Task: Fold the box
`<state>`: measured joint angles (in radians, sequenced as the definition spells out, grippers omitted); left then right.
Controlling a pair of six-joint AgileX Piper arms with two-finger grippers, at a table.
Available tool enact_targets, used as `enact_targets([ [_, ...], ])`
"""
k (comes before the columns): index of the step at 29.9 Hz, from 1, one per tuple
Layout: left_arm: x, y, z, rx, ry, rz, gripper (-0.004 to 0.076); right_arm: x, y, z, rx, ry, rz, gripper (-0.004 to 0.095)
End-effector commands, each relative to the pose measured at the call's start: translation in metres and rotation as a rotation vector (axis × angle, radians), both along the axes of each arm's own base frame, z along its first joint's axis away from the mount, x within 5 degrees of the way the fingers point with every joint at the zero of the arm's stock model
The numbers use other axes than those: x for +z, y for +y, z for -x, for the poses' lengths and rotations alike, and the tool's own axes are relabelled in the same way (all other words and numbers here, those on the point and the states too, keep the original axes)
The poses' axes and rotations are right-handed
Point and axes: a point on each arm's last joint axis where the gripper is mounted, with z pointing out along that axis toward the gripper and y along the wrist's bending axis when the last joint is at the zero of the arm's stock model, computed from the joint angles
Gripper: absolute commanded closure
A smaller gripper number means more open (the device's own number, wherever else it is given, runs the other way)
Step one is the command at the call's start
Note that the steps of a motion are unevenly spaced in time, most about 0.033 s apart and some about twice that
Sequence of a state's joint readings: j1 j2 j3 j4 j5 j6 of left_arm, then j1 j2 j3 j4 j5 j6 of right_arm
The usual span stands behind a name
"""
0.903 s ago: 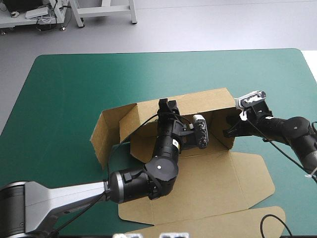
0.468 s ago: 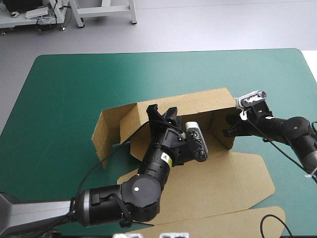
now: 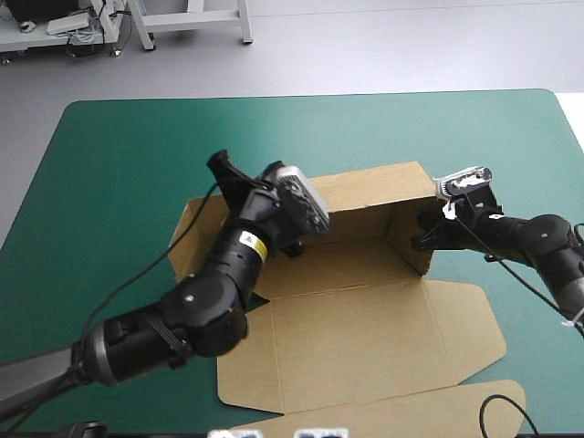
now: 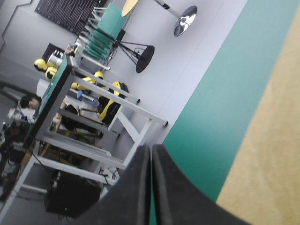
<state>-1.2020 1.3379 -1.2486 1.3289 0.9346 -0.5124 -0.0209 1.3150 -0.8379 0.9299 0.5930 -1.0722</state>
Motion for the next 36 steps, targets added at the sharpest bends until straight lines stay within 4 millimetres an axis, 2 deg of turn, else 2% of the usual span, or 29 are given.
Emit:
enact_targets([
  [1,0.035,0.041,-0.016,0.089,-0.029,0.161,0.0729,0.009,0.006,0.006,0.046,0.03,-0.054,0.0908],
  [7,0.058,0.104,-0.042,0.23,0.009,0.376,0.0729,0.009,0.006,0.006,0.027,0.054,-0.078,0.0907],
  [13,0.061,0.161,-0.056,0.408,0.031,0.491,0.0729,0.013,0.007,0.005,0.023,0.052,-0.092,0.0907],
  [16,0.057,0.183,-0.063,0.474,0.069,0.508,0.0729,0.027,0.006,0.001,0.008,0.041,-0.107,0.0907],
  [22,0.049,0.224,-0.07,0.591,0.138,0.617,0.0729,0.068,0.007,-0.005,-0.013,0.043,-0.096,0.0907],
  [27,0.043,0.251,-0.07,0.643,0.206,0.706,0.0729,0.097,0.019,-0.001,-0.036,0.115,-0.045,0.0907],
  [30,0.036,0.263,-0.07,0.667,0.262,0.794,0.0729,0.105,0.03,-0.003,-0.052,0.2,-0.028,0.0907],
  [36,0.015,0.278,-0.074,0.675,0.454,0.914,0.0729,0.088,0.042,-0.032,-0.076,0.38,0.028,0.0907],
])
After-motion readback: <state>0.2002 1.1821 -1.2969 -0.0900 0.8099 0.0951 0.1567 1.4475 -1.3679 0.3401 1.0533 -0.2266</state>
